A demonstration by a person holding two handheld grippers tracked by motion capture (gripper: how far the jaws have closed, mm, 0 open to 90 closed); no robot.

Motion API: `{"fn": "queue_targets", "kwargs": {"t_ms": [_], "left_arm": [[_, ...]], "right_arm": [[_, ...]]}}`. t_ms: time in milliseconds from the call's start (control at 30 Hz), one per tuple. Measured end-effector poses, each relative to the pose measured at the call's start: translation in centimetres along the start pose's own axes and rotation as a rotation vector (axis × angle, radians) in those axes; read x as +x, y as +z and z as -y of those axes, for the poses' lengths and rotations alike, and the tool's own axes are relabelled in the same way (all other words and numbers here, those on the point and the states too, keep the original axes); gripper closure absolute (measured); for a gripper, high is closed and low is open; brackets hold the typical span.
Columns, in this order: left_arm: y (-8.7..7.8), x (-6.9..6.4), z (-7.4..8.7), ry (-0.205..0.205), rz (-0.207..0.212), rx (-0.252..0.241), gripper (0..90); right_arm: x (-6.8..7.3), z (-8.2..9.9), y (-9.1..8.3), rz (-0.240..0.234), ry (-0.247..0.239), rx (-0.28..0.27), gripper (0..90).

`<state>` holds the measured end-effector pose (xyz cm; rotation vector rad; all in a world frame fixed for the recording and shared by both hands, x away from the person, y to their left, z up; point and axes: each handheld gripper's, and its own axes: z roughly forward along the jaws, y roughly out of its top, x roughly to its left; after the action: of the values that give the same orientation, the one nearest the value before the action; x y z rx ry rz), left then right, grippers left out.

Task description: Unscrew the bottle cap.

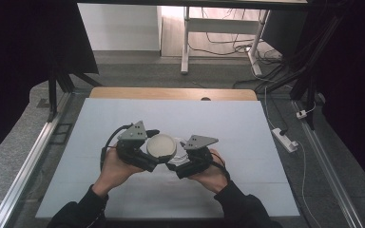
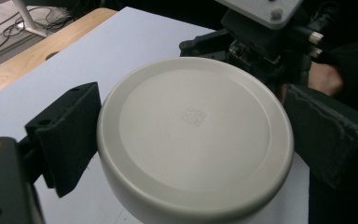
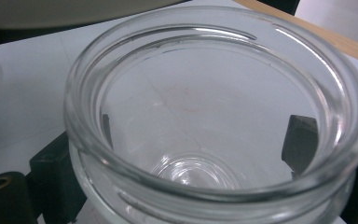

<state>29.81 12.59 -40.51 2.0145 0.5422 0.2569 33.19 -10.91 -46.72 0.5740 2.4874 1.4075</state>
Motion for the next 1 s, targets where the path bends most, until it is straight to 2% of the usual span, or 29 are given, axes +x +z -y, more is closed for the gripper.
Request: {"fn": "queue_targets", "kwargs": {"t_ms": [600, 1000], "left_arm": [[-0.6, -0.7, 1.4, -0.002, 0.034, -0.015, 8.3], [0.0, -1.3, 2.5, 0.0, 0.065, -0.007, 8.3]], "right_arm": [[-1.5, 0.1, -0.6, 0.045, 0.017, -0.005, 6.5], [-2.1, 0.1, -0.9, 0.061, 0.025, -0.004, 6.5]]}}
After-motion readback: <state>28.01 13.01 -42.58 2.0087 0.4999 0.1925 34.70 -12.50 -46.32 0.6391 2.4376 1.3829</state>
